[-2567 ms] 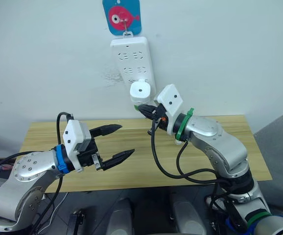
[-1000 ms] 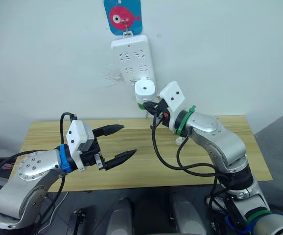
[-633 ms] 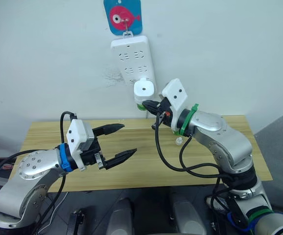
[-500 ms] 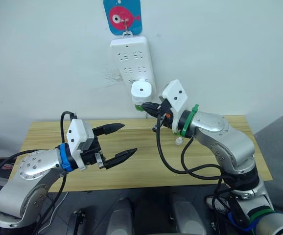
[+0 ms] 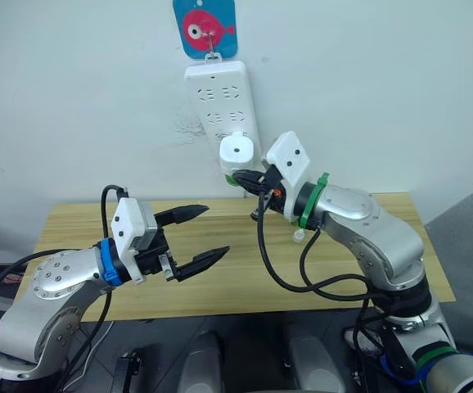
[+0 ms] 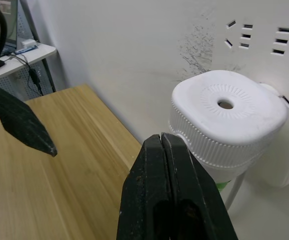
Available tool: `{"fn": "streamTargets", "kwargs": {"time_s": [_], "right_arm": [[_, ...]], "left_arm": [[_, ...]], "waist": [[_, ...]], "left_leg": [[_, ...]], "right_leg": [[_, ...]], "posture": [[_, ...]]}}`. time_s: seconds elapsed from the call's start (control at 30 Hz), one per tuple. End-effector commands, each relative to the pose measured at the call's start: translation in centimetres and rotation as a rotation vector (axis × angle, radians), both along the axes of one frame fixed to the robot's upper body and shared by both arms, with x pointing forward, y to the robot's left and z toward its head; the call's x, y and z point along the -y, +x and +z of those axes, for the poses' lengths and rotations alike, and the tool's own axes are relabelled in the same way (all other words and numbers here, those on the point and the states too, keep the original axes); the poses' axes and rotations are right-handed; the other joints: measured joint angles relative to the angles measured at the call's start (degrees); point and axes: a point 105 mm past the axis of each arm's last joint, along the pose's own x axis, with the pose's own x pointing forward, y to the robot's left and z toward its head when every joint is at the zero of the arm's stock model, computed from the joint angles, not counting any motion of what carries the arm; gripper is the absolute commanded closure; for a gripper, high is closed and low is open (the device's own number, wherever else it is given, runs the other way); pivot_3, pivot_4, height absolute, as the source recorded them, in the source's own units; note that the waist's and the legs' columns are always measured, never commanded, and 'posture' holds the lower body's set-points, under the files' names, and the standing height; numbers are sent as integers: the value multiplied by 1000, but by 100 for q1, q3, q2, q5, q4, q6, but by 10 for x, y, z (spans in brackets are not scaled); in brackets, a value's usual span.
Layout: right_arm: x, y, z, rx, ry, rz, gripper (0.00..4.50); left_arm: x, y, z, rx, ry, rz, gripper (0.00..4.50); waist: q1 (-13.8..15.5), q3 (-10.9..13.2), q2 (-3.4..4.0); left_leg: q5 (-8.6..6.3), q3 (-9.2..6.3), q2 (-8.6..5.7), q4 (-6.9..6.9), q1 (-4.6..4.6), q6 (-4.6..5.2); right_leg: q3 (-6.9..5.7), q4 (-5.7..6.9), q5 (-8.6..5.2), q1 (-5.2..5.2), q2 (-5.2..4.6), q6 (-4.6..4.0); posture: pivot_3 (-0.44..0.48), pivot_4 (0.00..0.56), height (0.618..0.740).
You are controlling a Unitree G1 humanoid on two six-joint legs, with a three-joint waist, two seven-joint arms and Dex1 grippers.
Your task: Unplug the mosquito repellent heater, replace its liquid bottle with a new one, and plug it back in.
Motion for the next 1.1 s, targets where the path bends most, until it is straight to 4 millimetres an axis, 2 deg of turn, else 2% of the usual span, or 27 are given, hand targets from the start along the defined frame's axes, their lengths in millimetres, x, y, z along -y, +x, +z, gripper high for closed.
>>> {"fn": "streamTargets", "kwargs": {"time_s": [0.03, 0.57, 1.1], "right_arm": [[-3, -2, 12, 55, 24, 7, 4487], [0, 7, 4, 33, 7, -47, 4487], [10, 18, 10, 68, 15, -120, 4487]], "left_arm": [[2, -2, 5, 32, 1, -11, 0], [3, -3, 4, 26, 2, -21, 0], [3, -3, 5, 28, 2, -22, 0]], "waist": [[0, 0, 0], [-1, 0, 0], [-1, 0, 0]], "left_leg": [[0, 0, 0, 0, 0, 0], [0, 0, 0, 0, 0, 0], [0, 0, 0, 1, 1, 0]], "right_leg": [[1, 0, 0, 0, 0, 0], [0, 0, 0, 0, 0, 0], [1, 2, 0, 0, 0, 0]], "posture": [[-56, 198, 725], [-57, 196, 725], [-56, 197, 725]]}}
